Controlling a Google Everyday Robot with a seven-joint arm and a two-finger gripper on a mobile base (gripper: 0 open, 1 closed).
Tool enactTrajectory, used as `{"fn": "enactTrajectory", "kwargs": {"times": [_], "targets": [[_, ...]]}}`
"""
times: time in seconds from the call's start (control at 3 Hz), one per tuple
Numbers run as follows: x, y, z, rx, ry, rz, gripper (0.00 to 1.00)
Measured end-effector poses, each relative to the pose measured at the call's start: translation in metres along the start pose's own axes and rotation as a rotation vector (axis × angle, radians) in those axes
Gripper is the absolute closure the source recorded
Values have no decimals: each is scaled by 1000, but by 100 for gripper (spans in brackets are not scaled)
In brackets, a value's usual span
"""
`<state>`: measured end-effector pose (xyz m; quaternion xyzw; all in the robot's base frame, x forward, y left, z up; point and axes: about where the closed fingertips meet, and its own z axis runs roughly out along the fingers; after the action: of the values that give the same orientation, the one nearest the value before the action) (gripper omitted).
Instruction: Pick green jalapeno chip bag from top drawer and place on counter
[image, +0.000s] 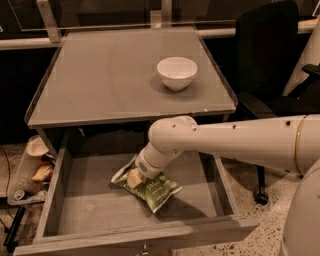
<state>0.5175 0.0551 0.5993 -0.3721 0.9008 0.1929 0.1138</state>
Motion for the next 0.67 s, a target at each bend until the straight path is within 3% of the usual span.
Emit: {"fn": "enactTrajectory", "kwargs": {"times": [0.33, 0.67], "targets": [[0, 0, 0, 0, 0, 0, 88], [-2, 1, -4, 0, 0, 0, 100]]}}
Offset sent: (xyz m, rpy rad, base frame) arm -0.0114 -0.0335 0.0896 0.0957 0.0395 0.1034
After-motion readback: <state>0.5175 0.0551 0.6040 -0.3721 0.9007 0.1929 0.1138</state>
